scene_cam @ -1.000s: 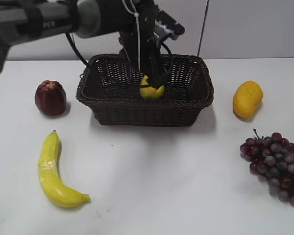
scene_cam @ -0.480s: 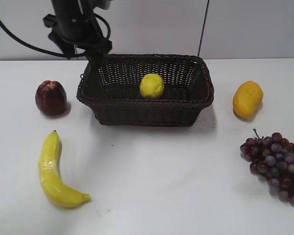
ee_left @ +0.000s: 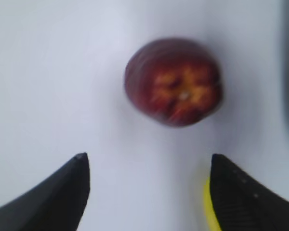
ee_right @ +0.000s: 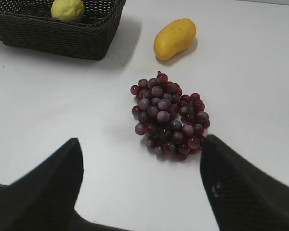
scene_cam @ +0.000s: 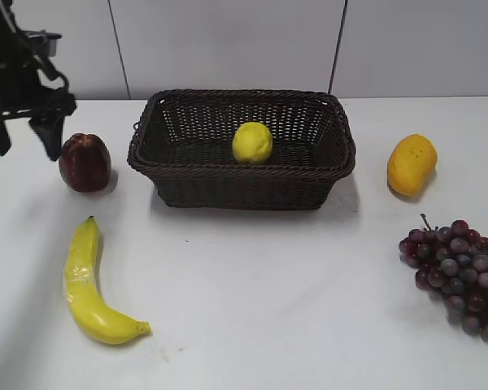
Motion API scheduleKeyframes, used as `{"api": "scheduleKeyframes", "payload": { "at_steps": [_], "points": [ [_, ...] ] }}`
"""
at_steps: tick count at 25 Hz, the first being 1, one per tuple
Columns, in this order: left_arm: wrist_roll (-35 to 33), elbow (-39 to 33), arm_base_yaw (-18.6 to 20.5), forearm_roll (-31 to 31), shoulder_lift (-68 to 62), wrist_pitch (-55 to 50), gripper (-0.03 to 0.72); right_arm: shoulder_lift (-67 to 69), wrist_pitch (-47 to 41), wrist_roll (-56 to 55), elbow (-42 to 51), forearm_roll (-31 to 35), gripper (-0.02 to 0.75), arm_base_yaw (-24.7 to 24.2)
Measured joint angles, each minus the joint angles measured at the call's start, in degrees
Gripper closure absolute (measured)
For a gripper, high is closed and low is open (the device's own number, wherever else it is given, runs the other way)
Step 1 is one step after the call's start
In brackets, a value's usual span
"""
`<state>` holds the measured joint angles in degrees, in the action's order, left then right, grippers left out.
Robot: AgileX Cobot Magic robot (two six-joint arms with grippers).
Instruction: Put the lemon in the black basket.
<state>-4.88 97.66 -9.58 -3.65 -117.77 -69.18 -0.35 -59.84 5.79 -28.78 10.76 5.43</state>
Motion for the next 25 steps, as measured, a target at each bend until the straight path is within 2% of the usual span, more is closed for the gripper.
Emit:
{"api": "scheduleKeyframes", "payload": {
  "at_steps": [8,14,18,25],
  "points": [
    [0.0,-26.0,4.7,0.4,20.0,-0.1,0.117,0.0,0.0,0.0,0.0,0.0,0.166,0.0],
    [0.0,-43.2,5.4,0.8,38.0,3.0,0.118,0.0,0.0,0.0,0.0,0.0,0.166,0.0],
    [0.0,-50.8,5.4,0.6,48.8,5.5,0.120,0.0,0.0,0.0,0.0,0.0,0.166,0.0],
    [0.0,-59.7,5.4,-1.4,63.5,7.0,0.120,0.0,0.0,0.0,0.0,0.0,0.167,0.0]
  ]
}}
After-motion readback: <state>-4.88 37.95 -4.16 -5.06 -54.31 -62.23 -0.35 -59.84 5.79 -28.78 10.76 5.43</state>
